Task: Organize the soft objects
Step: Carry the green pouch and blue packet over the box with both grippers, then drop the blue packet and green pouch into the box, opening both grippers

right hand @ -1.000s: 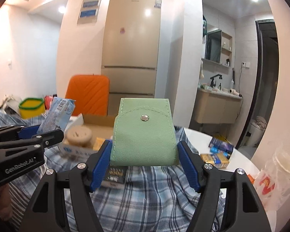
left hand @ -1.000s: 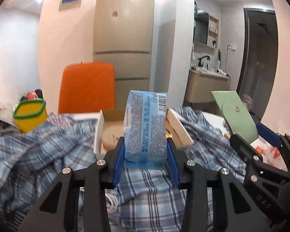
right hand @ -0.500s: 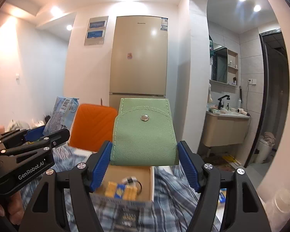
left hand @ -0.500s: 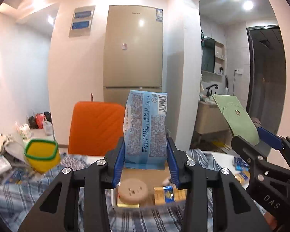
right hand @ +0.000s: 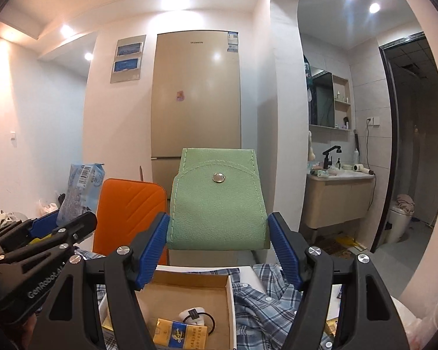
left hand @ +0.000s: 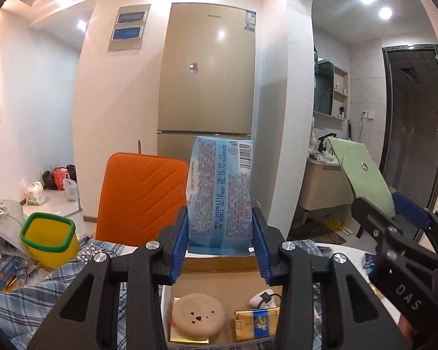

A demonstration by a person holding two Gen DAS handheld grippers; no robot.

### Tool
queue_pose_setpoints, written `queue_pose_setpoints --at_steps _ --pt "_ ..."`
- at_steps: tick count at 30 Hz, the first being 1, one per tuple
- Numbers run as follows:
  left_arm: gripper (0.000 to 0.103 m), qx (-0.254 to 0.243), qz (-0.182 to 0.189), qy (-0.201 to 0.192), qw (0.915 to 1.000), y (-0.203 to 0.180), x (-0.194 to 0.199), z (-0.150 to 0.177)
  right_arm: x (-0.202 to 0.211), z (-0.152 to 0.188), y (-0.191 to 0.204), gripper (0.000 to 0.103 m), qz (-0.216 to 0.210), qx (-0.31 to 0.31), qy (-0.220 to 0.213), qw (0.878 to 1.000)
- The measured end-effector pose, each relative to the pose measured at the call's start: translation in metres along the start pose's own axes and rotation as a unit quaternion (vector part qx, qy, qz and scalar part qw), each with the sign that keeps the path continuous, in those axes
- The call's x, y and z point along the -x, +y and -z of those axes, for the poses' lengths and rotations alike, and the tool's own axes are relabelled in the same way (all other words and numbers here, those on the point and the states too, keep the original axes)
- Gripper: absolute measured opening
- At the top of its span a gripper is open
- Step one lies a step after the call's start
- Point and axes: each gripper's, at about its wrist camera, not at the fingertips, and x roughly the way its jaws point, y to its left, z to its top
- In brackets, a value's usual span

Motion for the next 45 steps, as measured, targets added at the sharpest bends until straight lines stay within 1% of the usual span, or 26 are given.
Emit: queue_pose_setpoints --at_steps 3,6,8,12,15,19,22,25,27,33,34,35,37,38,39,42,45 --pt "0.039 0.001 -0.004 0.016 0.9999 0.002 -0.014 0.007 -0.014 0.012 -0.001 0.071 -0.005 -0.003 0.019 1.000" --pt "0.039 -0.001 -0.011 0.034 0.9994 0.006 -0.028 0.018 -0.032 0.031 -0.005 0.071 -0.009 -0.010 0.048 0.999" --pt "0.039 0.002 -0.014 0.051 0.9986 0.009 -0.039 0.025 -0.043 0.042 -0.005 0.071 -0.006 -0.007 0.064 0.998" --pt "0.039 -0.005 -0.012 0.098 0.9951 0.012 -0.062 0.042 -0.065 0.063 -0.004 0.071 -0.015 -0.003 0.102 0.995" --pt "0.039 -0.012 -0.014 0.148 0.9888 0.011 -0.081 0.055 -0.078 0.077 -0.002 0.071 -0.024 0.002 0.130 0.991" --pt "0.039 -0.014 -0.022 0.213 0.9768 0.012 -0.101 0.069 -0.092 0.094 0.004 0.071 -0.034 0.016 0.165 0.986" --pt "0.039 -0.016 -0.023 0.249 0.9681 0.012 -0.110 0.078 -0.108 0.109 0.007 0.071 -0.048 0.015 0.204 0.978" --pt "0.040 -0.009 -0.016 0.270 0.9628 0.013 -0.115 0.085 -0.121 0.124 0.010 0.071 -0.063 0.010 0.241 0.969" --pt "0.040 -0.011 -0.017 0.274 0.9616 0.010 -0.115 0.088 -0.125 0.129 0.013 0.071 -0.070 0.013 0.253 0.965" --pt "0.040 -0.014 -0.015 0.270 0.9627 0.009 -0.115 0.088 -0.132 0.143 0.023 0.071 -0.081 0.021 0.276 0.958" --pt "0.047 -0.016 -0.015 0.268 0.9631 0.009 -0.114 0.088 -0.131 0.142 0.022 0.071 -0.085 0.020 0.277 0.957" --pt "0.063 -0.017 -0.015 0.265 0.9641 0.010 -0.114 0.087 -0.130 0.142 0.022 0.071 -0.087 0.019 0.275 0.957" --pt "0.077 -0.016 -0.018 0.246 0.9690 0.011 -0.111 0.084 -0.127 0.140 0.022 0.074 -0.095 0.011 0.267 0.959" --pt "0.079 -0.015 -0.018 0.236 0.9715 0.012 -0.109 0.082 -0.126 0.140 0.021 0.088 -0.097 0.007 0.264 0.959" --pt "0.080 -0.014 -0.016 0.231 0.9727 0.013 -0.107 0.080 -0.124 0.140 0.022 0.093 -0.093 0.008 0.258 0.962" --pt "0.080 -0.007 -0.012 0.222 0.9749 0.015 -0.104 0.075 -0.120 0.137 0.024 0.093 -0.082 0.024 0.248 0.965" --pt "0.080 -0.008 -0.012 0.219 0.9756 0.016 -0.103 0.073 -0.119 0.135 0.023 0.093 -0.082 0.023 0.247 0.965"
